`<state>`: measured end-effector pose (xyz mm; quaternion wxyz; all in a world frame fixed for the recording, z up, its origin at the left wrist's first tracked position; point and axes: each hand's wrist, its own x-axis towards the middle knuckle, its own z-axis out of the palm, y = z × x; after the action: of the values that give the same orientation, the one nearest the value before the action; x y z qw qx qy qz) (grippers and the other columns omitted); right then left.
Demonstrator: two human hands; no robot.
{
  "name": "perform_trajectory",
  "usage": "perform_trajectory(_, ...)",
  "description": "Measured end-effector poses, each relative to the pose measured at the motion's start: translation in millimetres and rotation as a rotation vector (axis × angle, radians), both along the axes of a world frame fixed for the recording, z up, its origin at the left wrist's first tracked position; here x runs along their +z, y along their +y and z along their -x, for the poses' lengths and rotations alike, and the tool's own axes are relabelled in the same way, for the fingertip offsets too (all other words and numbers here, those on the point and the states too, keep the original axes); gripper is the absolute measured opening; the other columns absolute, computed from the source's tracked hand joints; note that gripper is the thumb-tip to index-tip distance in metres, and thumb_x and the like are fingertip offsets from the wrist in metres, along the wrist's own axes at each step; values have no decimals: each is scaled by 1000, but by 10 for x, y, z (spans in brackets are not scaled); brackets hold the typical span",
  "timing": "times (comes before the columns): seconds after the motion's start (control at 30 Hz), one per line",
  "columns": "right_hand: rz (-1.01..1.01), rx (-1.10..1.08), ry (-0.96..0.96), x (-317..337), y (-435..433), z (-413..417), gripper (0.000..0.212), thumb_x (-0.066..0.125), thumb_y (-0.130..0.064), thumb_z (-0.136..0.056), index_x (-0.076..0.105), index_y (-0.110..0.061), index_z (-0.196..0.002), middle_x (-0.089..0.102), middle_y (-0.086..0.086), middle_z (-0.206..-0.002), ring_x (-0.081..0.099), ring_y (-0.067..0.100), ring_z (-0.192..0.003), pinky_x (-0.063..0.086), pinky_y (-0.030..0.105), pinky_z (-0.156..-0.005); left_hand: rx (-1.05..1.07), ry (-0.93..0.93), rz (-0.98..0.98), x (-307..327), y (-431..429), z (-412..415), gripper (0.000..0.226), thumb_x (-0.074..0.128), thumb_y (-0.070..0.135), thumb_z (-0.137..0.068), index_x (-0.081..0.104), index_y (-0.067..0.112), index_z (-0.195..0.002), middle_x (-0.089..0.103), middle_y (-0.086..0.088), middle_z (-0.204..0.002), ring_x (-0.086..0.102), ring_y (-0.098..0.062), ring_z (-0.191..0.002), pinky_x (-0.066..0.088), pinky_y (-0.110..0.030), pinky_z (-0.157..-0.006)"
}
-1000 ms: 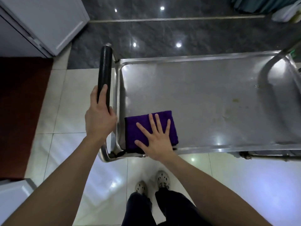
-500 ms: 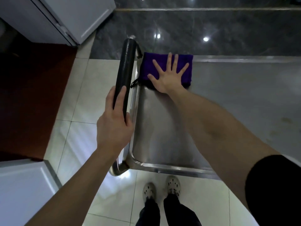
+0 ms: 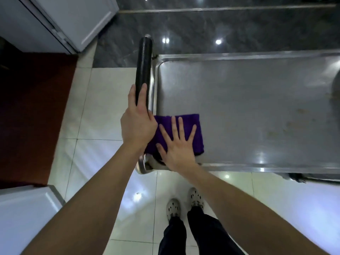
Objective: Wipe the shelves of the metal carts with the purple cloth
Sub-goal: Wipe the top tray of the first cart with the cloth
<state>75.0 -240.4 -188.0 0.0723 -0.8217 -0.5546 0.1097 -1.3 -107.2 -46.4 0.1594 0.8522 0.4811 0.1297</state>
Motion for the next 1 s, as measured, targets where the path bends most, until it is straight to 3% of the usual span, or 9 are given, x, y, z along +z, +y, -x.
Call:
perform_trajectory(0.1,72,23,-13,0,-263,230,73,26,-65,-109,12,-34,-174,-7,14,-181,-12,37,-167,-2,79,-123,-10,16,-9,-4,8,9,80,62,16,-102,23,27,-171,17,-7,-179,70,-33,-106,62,-45,-91)
perform_trajectory(0.23,165,92,-6,114,-496,-124,70,13,-73,-107,-4,-48,-170,-16,1,-181,-25,26,-164,-12,71,-126,-22,29,-19,-37,15,7,81,63,18,-102,22,28,-171,17,-7,-179,71,-37,-105,60,-48,-90)
perform_trajectory(0.37,253,-43,13,247,-1103,-783,74,11,-82,-102,-12,-54,-167,-26,-5,-178,-32,20,-162,-17,67,-126,-22,28,-15,-77,66,23,82,63,17,-99,24,28,-170,18,-7,-178,69,-44,-96,57,-51,-87)
perform_trajectory(0.53,314,-152,48,406,-1410,-1395,77,18,-85,-102,-12,-55,-167,-29,-5,-177,-33,19,-161,-18,67,-126,-34,39,-16,-76,80,14,83,64,15,-99,23,27,-170,18,-7,-178,69,-46,-101,57,-54,-91)
perform_trajectory(0.73,287,-222,109,431,-699,-2135,79,23,-86,-101,-8,-56,-167,-27,-1,-178,-30,25,-163,-18,71,-124,-35,37,-19,-105,78,39,83,65,15,-100,22,28,-170,19,-8,-177,69,-45,-100,61,-55,-88)
perform_trajectory(0.87,278,-240,91,346,91,-2620,82,15,-89,-98,-10,-54,-168,-27,5,-178,-31,32,-162,-18,75,-121,-13,64,-50,-124,53,43,85,66,13,-98,24,28,-170,21,-7,-177,70,-44,-99,62,-54,-81)
perform_trajectory(1.0,245,-200,72,246,1012,-2609,85,10,-91,-95,-11,-52,-168,-29,13,-177,-30,39,-161,-17,80,-118,8,85,-53,-111,53,46,85,65,13,-97,23,28,-170,19,-4,-177,69,-37,-87,63,-50,-70)
